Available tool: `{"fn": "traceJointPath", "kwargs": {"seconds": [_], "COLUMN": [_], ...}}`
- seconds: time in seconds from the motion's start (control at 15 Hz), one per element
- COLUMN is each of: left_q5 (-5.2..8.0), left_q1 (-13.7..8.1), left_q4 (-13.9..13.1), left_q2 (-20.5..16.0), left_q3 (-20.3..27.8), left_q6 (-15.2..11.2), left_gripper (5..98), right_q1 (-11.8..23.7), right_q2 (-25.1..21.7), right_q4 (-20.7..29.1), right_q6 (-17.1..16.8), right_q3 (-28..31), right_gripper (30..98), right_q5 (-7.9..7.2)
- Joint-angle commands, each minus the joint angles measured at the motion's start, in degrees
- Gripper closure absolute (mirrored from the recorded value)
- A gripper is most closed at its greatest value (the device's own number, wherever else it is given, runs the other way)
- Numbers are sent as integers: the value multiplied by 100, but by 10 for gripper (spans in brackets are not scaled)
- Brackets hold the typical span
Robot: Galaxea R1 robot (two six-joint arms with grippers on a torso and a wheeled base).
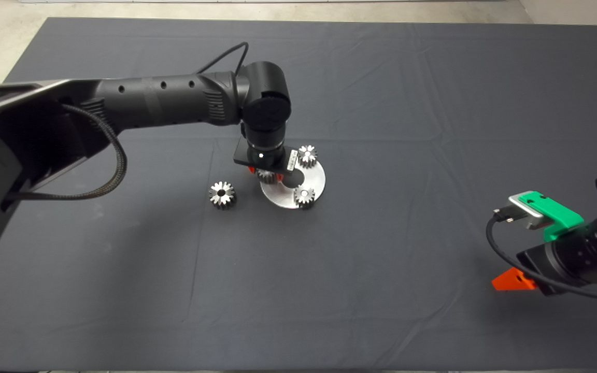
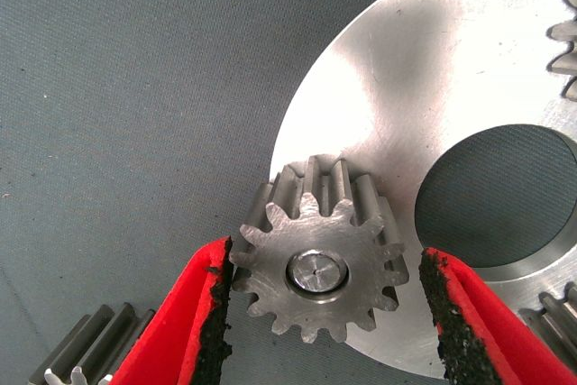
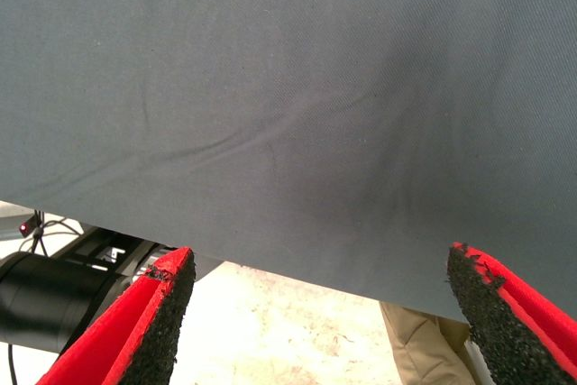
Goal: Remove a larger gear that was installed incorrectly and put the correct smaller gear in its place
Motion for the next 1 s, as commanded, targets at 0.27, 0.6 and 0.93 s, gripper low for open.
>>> {"fn": "traceJointPath", "kwargs": {"seconds": [0.27,0.6,0.93], "left_q5": [516,498,463], "left_q1": [-1470,-2373,-2527], "left_q4": [-1076,-1643,-1669], "left_q2": [-428,-1736,-2340], "left_q3": [1294,4181,5740], "left_q6": [-502,-2403,-3840], "left_gripper": [543,543,543], "right_q1": [1396,2492,2711], "right_q2": [24,28,55], "right_q4": [495,902,927], "right_q6": [35,44,282], "right_q3": [-9,68,522], "right_gripper": [546,546,546], "right_q5": [-413,-378,7]}}
